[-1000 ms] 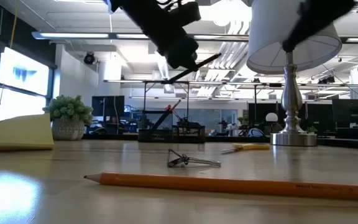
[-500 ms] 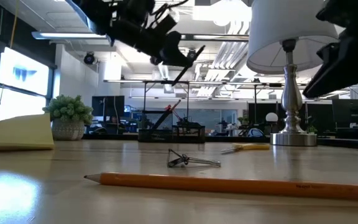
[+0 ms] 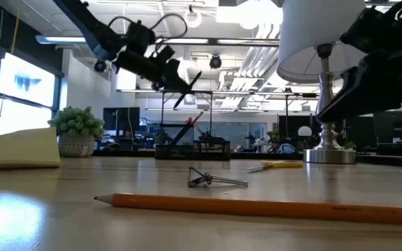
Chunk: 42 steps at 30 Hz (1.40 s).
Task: Pick and place office supplies into organizer
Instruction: Put the black pen into the top left slot of the desk organizer, then put the yellow pencil into the top left slot of the desk organizer
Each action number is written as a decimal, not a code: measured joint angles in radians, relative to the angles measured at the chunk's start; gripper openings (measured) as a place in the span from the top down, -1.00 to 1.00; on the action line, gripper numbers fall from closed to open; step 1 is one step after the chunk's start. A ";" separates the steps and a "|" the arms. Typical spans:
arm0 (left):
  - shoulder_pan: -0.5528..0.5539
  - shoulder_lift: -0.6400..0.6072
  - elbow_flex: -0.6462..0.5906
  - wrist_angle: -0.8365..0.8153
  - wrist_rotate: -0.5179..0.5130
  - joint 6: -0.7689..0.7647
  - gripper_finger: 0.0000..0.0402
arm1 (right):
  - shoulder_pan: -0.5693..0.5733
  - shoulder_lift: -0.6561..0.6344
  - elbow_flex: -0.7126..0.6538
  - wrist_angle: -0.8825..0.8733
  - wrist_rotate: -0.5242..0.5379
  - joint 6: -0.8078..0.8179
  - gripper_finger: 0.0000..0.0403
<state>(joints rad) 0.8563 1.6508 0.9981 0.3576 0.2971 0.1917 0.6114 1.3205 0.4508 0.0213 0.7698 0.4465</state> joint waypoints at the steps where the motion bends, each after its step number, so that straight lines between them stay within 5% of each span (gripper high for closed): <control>1: 0.010 0.014 0.000 0.000 0.005 0.003 0.97 | -0.006 0.000 -0.008 0.036 -0.017 -0.023 0.61; 15: 0.054 0.129 -0.001 0.120 0.006 0.017 0.96 | -0.013 0.000 -0.012 0.118 -0.036 -0.161 0.61; 30: 0.066 0.179 -0.001 0.012 -0.027 -0.032 0.65 | -0.065 0.000 -0.012 0.118 -0.051 -0.233 0.61; 42: -0.006 0.153 -0.001 -0.003 -0.048 -0.039 0.66 | -0.134 0.000 -0.012 0.164 -0.150 -0.291 0.61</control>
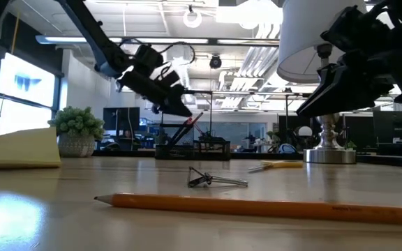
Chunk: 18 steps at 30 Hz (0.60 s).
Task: Pick and place office supplies into organizer
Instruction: Put the yellow pencil into the top left slot of the desk organizer
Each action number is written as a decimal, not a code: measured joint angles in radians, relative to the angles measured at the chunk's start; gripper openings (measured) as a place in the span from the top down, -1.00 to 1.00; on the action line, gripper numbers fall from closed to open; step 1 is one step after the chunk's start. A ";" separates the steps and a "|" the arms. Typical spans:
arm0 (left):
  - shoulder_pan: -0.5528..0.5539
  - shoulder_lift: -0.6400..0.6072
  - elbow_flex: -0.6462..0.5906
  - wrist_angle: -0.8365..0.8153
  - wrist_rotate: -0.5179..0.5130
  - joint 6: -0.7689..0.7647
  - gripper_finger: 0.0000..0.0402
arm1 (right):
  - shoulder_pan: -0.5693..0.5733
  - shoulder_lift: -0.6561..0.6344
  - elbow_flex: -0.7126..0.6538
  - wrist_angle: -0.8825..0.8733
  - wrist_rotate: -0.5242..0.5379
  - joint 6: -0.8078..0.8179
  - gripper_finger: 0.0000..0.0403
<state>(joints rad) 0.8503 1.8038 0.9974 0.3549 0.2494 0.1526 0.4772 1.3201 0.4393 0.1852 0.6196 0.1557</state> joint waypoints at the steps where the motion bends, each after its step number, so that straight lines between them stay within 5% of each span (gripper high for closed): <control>1: -0.011 -0.012 0.000 0.000 0.000 0.000 0.68 | -0.001 0.000 0.000 0.000 -0.001 0.000 0.61; 7: -0.108 -0.123 0.001 -0.056 0.000 -0.004 0.77 | -0.002 0.000 0.000 0.006 -0.027 -0.007 0.61; 18: -0.456 -0.277 0.002 -0.421 -0.174 -0.032 0.98 | 0.007 0.001 0.000 0.163 -0.346 -0.005 0.61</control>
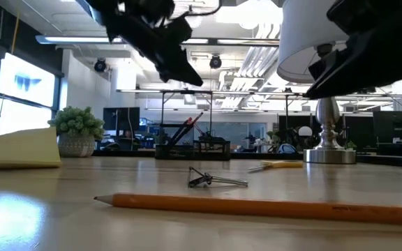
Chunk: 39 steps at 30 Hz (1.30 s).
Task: Pick and place office supplies into organizer
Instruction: Put the yellow pencil into the top left slot of the desk organizer
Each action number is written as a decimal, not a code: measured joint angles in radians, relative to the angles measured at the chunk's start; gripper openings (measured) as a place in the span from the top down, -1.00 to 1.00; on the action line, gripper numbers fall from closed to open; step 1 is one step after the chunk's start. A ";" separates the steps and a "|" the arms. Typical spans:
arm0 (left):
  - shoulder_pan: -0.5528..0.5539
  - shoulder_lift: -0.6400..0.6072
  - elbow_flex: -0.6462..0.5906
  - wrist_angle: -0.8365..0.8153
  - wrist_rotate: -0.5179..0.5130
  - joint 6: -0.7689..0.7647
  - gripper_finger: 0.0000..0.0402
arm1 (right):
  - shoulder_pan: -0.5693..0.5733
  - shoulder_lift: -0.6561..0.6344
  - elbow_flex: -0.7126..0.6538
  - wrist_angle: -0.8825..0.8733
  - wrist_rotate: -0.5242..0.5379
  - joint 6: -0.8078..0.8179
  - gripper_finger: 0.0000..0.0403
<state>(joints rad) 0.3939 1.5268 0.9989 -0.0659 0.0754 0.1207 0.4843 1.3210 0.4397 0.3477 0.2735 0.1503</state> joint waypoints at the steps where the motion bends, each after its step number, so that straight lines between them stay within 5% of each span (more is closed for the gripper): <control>1: -0.037 -0.004 0.000 -0.024 -0.007 -0.010 0.99 | 0.008 0.004 0.000 0.012 -0.010 0.007 0.61; 6: -0.223 -0.009 0.000 -0.065 -0.021 -0.050 0.97 | 0.087 0.070 0.000 0.061 -0.006 0.077 0.61; 15: -0.504 -0.009 0.000 -0.069 -0.074 -0.199 0.98 | 0.272 0.261 0.006 0.243 0.189 0.146 0.61; 20: -0.627 -0.009 0.000 -0.101 -0.225 -0.292 0.98 | 0.332 0.353 0.075 0.223 0.292 0.138 0.61; 31: -0.819 -0.009 0.000 -0.139 -0.457 -0.416 1.00 | 0.369 0.541 0.238 0.210 0.299 0.166 0.61; 39: -0.860 -0.009 -0.001 -0.163 -0.628 -0.490 1.00 | 0.369 0.588 0.288 0.210 0.296 0.177 0.61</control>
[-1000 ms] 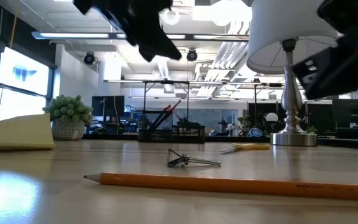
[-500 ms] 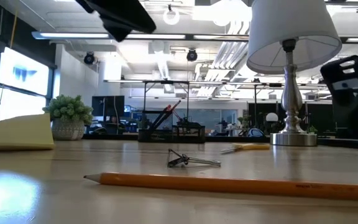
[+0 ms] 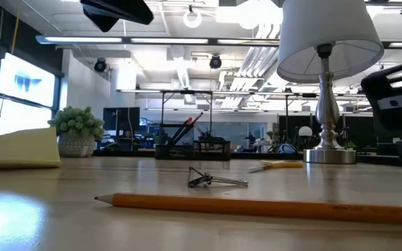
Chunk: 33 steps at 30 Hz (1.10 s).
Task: Pick and place office supplies into organizer
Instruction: Put the yellow pencil into the top left slot of the desk organizer
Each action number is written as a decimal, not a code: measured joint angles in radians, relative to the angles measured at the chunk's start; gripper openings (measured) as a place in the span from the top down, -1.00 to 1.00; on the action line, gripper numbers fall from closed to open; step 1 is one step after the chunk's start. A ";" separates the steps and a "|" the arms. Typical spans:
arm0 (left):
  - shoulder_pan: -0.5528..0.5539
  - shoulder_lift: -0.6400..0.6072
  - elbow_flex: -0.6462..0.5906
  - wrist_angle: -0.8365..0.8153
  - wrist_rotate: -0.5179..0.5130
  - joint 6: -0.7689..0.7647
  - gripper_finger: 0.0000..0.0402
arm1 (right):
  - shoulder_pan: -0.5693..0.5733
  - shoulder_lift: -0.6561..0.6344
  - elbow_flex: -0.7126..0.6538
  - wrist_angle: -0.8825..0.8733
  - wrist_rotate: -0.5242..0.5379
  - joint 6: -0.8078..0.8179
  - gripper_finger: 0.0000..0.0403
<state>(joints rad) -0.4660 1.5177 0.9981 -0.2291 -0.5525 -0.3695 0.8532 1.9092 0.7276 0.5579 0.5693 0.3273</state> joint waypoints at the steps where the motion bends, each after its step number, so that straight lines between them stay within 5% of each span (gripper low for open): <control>1: 0.001 0.000 0.000 0.007 -0.038 -0.004 1.00 | 0.000 0.006 0.004 0.000 -0.007 0.012 0.61; 8: 0.024 0.001 0.000 0.110 -0.154 -0.004 0.99 | 0.046 0.034 0.011 0.000 0.038 0.034 0.61; 15: 0.041 0.001 0.000 0.232 -0.109 -0.006 0.99 | 0.064 0.034 0.011 0.006 0.099 0.077 0.59; 26: 0.032 0.008 -0.001 0.264 -0.076 -0.001 0.98 | 0.064 0.034 0.012 0.007 0.135 0.197 0.27; 33: 0.032 0.008 0.000 0.206 0.042 0.031 0.98 | 0.078 0.034 0.012 0.007 0.199 0.215 0.34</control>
<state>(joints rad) -0.4339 1.5253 0.9985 -0.0234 -0.5104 -0.3382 0.9308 1.9434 0.7391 0.5652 0.7688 0.5426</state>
